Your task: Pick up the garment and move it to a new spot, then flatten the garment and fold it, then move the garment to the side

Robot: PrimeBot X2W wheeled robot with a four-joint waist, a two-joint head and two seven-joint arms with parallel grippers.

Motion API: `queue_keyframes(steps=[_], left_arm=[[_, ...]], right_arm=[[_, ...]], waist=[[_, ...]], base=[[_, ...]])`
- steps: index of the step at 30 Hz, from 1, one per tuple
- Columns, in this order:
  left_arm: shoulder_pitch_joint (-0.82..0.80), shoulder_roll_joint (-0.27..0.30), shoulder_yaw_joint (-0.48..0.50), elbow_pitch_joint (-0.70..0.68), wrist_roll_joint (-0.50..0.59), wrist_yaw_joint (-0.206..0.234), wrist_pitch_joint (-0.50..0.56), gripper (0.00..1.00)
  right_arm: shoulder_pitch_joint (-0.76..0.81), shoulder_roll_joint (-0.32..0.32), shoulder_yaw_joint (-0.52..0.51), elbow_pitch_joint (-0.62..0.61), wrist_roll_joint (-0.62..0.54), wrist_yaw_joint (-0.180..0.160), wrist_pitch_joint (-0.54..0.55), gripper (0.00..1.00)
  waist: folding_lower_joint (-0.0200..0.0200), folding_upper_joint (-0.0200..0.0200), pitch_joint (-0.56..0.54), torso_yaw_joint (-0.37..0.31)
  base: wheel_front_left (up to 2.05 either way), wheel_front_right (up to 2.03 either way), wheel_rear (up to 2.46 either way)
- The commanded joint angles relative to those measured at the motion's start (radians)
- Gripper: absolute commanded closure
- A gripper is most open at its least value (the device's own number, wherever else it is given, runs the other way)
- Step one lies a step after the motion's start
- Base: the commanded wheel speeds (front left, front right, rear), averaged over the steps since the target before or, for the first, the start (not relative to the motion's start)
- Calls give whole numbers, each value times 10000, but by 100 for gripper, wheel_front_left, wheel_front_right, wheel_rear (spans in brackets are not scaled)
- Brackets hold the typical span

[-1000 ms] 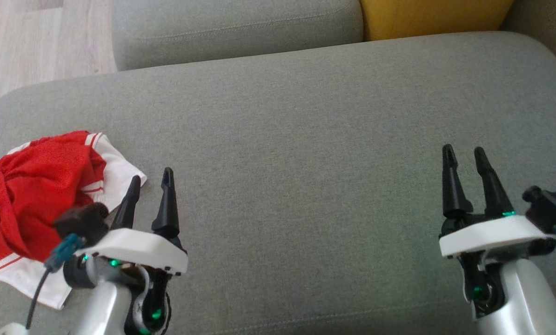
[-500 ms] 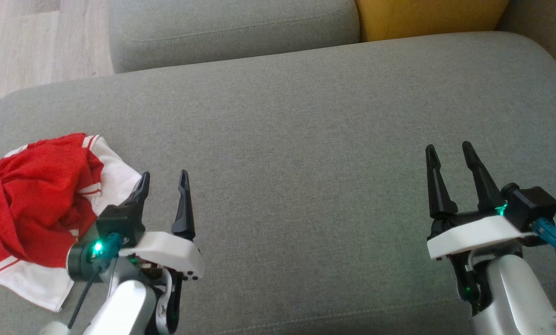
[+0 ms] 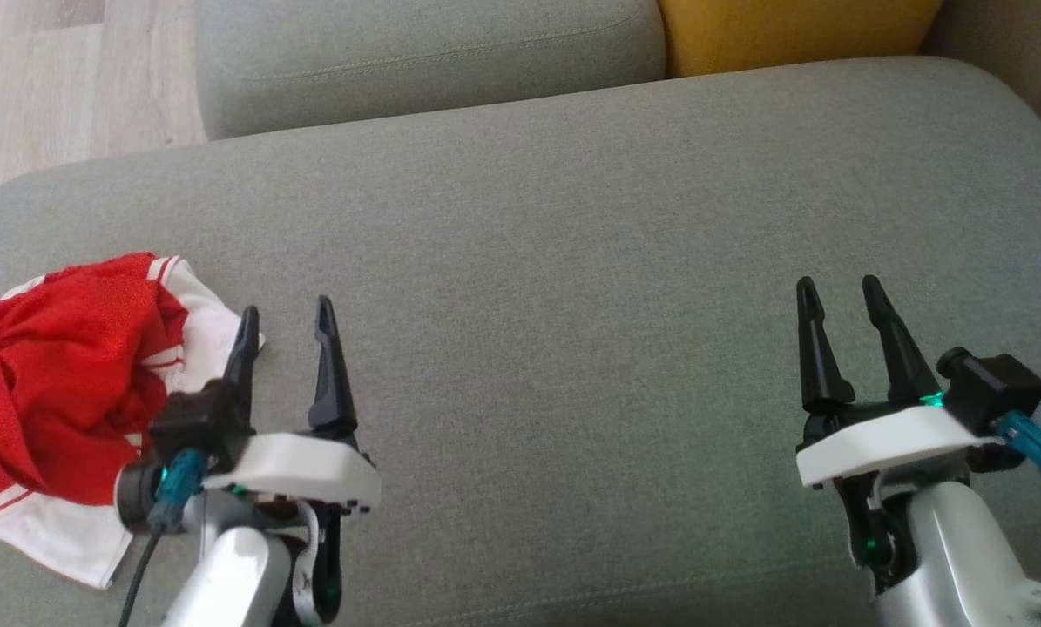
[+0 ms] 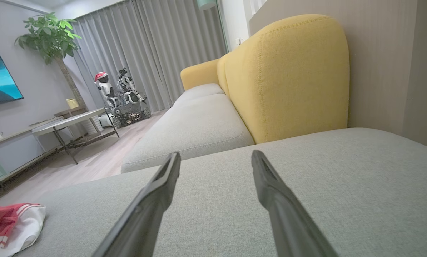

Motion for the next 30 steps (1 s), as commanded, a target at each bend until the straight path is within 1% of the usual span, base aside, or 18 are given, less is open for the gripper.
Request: queue_keyframes(steps=[1,3,4,5,6,11,20,30], left_arm=[[-121,-79,428,-295,51,-220,-137,0],[45,-224,557,-17,28,-672,-195,0],[69,-269,637,86,174,-812,-225,0],[89,-336,720,150,343,-908,-254,0],[89,-336,720,150,343,-908,-254,0],[141,-683,1096,215,1269,-1236,-400,0],[225,-1071,1403,127,2885,-1480,-661,0],[250,-1306,1716,232,3150,-1790,-661,0]], right_arm=[[-399,28,194,-370,-238,-6,-18,0],[-357,30,196,-397,-635,-7,-35,0],[-334,32,195,-413,-802,-7,-60,0],[-317,33,192,-430,-1000,-7,-85,0],[-317,33,192,-430,-1000,-7,-85,0],[-306,38,228,-477,-1771,-7,-220,0],[-411,36,446,-490,-2918,-7,-387,0],[-401,37,471,-439,-2916,-7,-394,0]], waist=[[0,0,-4,0],[0,0,-9,7],[0,0,-17,9],[0,0,-26,7],[0,0,-26,7],[0,0,-68,-11],[0,0,-92,-117],[0,0,-43,0]], base=[[0,0,0],[0,0,0],[0,0,0],[0,0,0],[0,0,0],[0,0,0],[0,0,0],[0,0,0]])
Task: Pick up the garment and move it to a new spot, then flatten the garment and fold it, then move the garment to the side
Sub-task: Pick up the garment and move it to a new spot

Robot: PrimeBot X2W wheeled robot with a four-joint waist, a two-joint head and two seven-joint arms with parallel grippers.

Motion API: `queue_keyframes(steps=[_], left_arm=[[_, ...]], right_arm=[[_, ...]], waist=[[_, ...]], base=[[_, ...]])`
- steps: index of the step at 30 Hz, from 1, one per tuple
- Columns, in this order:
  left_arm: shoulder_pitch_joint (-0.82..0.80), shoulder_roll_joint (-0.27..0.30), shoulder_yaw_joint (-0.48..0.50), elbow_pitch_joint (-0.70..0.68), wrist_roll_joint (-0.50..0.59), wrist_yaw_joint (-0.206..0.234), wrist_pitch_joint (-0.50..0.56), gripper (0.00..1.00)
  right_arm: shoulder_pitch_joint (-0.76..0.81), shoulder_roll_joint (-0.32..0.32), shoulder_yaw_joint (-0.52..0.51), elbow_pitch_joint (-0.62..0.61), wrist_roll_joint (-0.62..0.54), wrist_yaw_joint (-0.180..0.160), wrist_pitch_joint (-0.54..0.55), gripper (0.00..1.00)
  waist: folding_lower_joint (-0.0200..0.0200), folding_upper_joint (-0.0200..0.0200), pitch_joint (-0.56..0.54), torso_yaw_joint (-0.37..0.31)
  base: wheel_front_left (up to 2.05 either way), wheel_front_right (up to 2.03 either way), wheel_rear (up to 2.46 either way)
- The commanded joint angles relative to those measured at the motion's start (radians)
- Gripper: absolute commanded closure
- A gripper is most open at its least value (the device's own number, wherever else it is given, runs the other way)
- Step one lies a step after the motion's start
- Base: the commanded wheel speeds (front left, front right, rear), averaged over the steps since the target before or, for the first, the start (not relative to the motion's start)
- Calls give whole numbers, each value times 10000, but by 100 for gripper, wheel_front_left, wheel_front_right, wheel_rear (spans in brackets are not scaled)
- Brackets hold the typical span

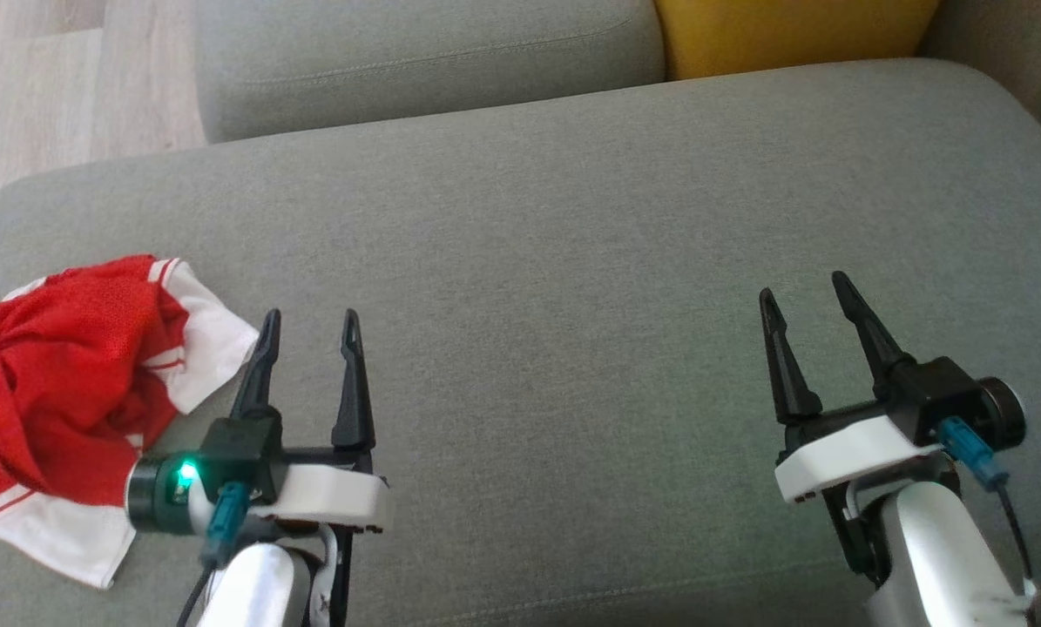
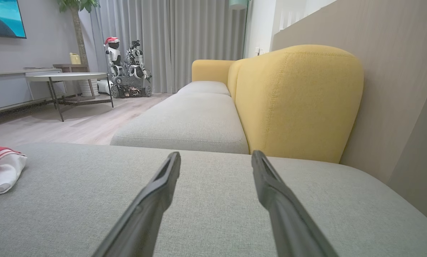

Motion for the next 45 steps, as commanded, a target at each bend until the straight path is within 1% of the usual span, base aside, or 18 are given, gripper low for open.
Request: queue_keyframes(steps=[1,8,22,27,36,45], left_arm=[[-324,-3,468,-306,94,-36,-120,0],[-299,-71,667,-277,158,-95,-120,0],[188,-113,1135,-384,287,-45,-120,0],[397,-117,1190,-518,339,-60,-120,0],[610,-124,1506,-665,254,2,-120,0],[752,-128,1753,-746,124,42,-120,0]], right_arm=[[-411,23,253,-331,-33,-7,-102,0],[-374,23,497,-307,-19,-7,-48,0],[-236,24,1180,-168,235,-7,-5,0],[-147,24,1294,-135,313,-7,-33,0],[-14,24,1485,-140,465,-7,-53,0],[77,24,1609,-180,530,-7,3,0]], waist=[[0,0,26,95],[0,0,11,739],[0,0,-308,2780],[0,0,-355,3343],[0,0,-439,3871],[0,0,-445,3985]], base=[[0,0,0],[0,0,0],[0,0,0],[0,0,0],[0,0,0],[0,0,0]])
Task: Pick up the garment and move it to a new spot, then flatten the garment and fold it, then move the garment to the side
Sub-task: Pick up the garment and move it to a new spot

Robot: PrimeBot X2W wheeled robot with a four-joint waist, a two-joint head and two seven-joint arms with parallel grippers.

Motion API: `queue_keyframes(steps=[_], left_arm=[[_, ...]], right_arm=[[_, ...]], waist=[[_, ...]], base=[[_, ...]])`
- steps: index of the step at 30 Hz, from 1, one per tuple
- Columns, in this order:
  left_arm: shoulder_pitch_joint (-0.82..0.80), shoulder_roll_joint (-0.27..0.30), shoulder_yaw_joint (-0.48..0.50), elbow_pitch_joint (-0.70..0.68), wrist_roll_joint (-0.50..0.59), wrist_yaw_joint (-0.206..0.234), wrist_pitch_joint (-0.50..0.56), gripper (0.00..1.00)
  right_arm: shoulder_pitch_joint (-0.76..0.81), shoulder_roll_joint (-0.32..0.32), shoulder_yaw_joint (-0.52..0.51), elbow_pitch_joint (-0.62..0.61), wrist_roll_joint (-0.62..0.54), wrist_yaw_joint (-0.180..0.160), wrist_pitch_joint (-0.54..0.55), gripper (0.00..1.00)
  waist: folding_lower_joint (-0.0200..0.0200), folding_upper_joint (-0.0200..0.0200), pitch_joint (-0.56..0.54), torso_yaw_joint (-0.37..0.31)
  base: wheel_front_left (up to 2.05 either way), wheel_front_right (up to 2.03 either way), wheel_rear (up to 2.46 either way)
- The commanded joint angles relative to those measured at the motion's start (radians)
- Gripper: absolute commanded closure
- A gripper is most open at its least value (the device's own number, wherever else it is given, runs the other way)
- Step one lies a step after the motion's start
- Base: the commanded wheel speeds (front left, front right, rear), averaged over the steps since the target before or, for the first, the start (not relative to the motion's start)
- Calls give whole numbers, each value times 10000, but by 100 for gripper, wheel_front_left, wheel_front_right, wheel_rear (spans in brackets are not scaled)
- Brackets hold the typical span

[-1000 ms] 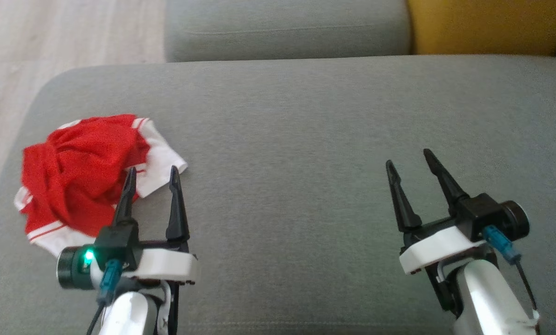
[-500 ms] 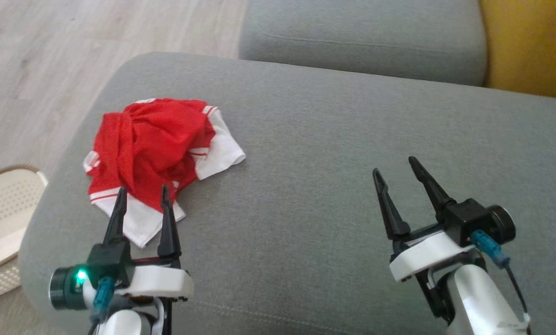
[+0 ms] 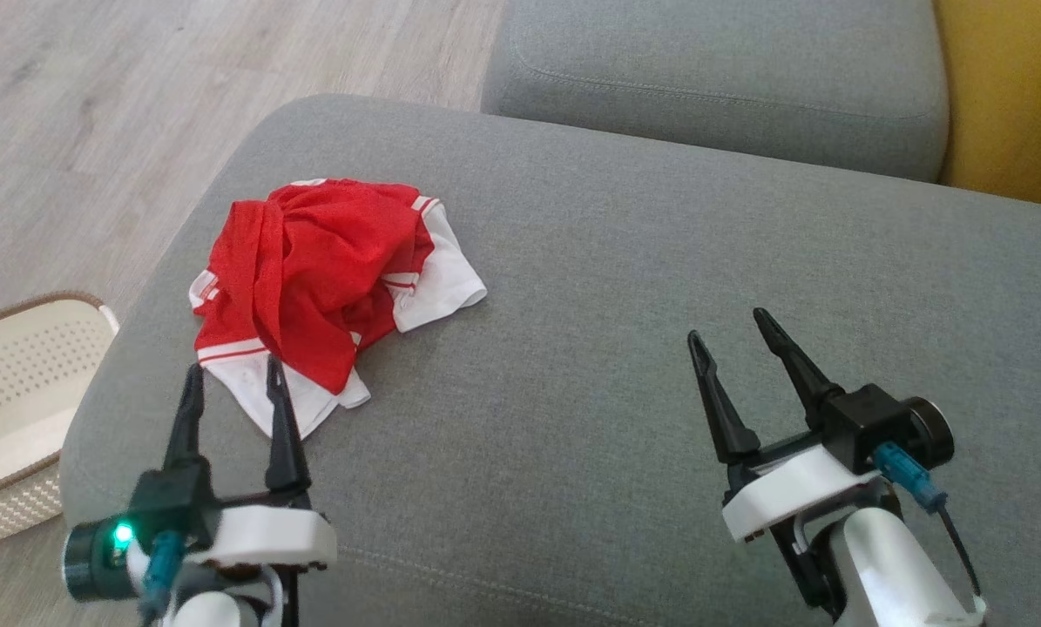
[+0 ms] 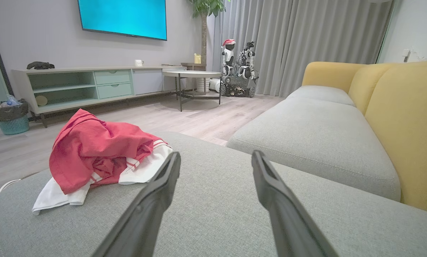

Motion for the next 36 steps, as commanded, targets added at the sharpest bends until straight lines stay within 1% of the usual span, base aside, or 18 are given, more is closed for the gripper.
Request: queue_keyframes(steps=[1,3,8,12,16,17,18,19,20,23,26,32,36], left_arm=[[-382,-25,456,-410,-122,78,-59,0],[-380,-26,560,-399,-358,108,-59,0],[-624,-26,829,-354,-400,-55,-59,0],[-1072,65,1023,-131,-356,-378,-59,0],[-1773,230,1232,537,-549,-742,-59,0],[-1773,230,1232,537,-549,-742,-59,0],[-2280,363,1263,1018,-650,-952,-51,0],[-2558,444,1258,1290,-691,-1051,33,0],[-2558,444,1258,1290,-691,-1051,33,0],[-3537,665,1284,2042,-840,-1293,436,0],[-4573,935,1372,2854,-943,-1429,863,0],[-6274,1322,1270,4581,-890,-1539,1783,0],[-7034,1702,1157,5875,-548,-1324,2002,0]], right_arm=[[-194,24,269,-348,42,-7,-4,0],[-212,24,275,-383,31,-7,9,0],[-279,24,170,-537,-50,-7,52,0],[-397,17,-8,-749,-165,-7,118,0],[-411,-94,-410,-1014,-242,-7,232,0],[-411,-94,-410,-1014,-242,-7,232,0],[-455,-196,-656,-1196,-272,-7,294,0],[-477,-238,-778,-1302,-291,-7,336,0],[-477,-238,-778,-1302,-291,-7,336,0],[-555,-365,-1099,-1674,-359,-7,464,0],[-700,-527,-1347,-2064,-422,-7,602,0],[-851,-852,-1666,-2693,-530,-7,867,0],[-878,-876,-1716,-2866,-591,-7,911,0]], waist=[[0,0,9,-25],[0,0,36,-71],[0,0,281,-253],[0,0,648,-445],[0,0,1017,-596],[0,0,1017,-596],[0,0,1249,-669],[0,0,1379,-710],[0,0,1379,-710],[0,0,1785,-821],[0,0,2256,-951],[0,0,3044,-1134],[0,0,3333,-1277]], base=[[0,0,0],[0,0,0],[0,0,0],[0,0,0],[0,0,0],[0,0,0],[0,0,0],[0,0,0],[0,0,0],[0,0,0],[0,0,0],[0,0,0],[0,0,0]])
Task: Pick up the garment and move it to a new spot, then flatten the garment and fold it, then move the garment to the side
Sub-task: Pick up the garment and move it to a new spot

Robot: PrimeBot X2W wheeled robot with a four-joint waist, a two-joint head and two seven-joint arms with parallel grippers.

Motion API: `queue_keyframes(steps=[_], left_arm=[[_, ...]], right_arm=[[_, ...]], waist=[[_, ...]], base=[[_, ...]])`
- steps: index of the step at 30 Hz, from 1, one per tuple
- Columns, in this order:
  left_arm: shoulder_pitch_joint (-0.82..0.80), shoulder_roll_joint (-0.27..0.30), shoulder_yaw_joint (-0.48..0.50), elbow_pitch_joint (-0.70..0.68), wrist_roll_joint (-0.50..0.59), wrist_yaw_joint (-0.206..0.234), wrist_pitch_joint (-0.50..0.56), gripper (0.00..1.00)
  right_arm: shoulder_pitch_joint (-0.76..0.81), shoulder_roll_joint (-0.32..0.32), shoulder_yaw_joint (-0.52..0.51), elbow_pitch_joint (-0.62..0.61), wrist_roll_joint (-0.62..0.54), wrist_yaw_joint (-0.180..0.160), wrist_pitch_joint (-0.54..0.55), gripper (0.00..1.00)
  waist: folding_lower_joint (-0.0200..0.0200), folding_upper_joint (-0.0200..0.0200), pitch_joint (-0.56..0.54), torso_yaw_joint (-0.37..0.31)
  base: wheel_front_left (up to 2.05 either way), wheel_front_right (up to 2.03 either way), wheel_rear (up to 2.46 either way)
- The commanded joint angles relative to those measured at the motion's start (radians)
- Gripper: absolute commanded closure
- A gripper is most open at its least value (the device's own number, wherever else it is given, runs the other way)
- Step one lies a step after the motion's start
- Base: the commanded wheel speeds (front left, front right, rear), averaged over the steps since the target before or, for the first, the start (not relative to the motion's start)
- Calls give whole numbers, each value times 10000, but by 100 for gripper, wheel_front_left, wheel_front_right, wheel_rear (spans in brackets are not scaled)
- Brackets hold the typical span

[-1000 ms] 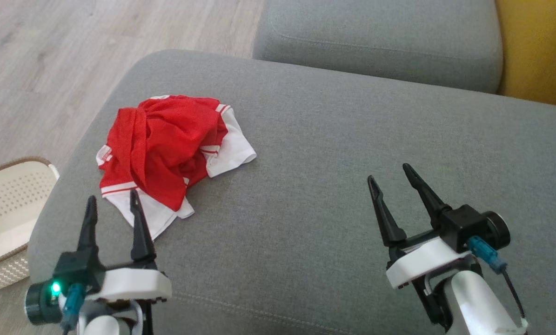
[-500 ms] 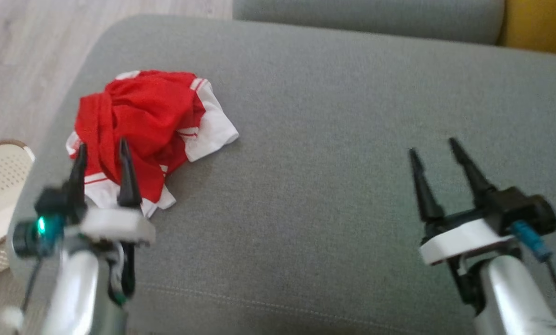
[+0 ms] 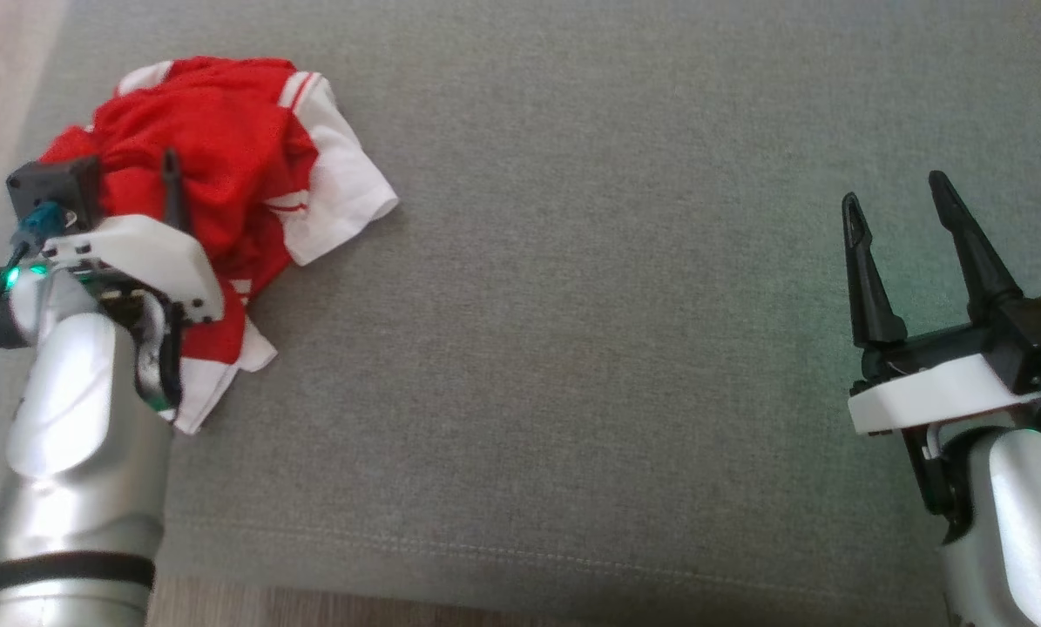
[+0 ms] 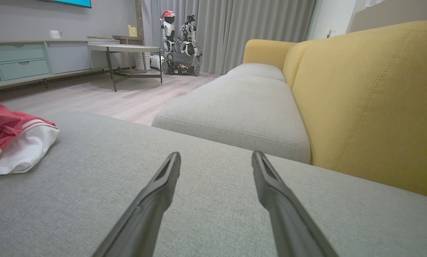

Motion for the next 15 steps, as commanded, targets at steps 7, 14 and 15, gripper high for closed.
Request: queue_keyframes(steps=[7,14,15], left_arm=[[-1047,658,116,1190,334,300,-158,0],[-1416,714,8,2140,253,150,-461,100],[-1453,717,10,2144,239,153,-677,100]], right_arm=[[-143,-42,261,-453,-54,-7,5,0],[-189,-27,273,-379,-43,-7,-35,0],[-194,-12,266,-350,-47,-7,-49,0]], waist=[[-2,0,249,-243],[-2,0,216,-318],[-2,0,186,-323]], base=[[0,0,0],[0,0,0],[0,0,0]])
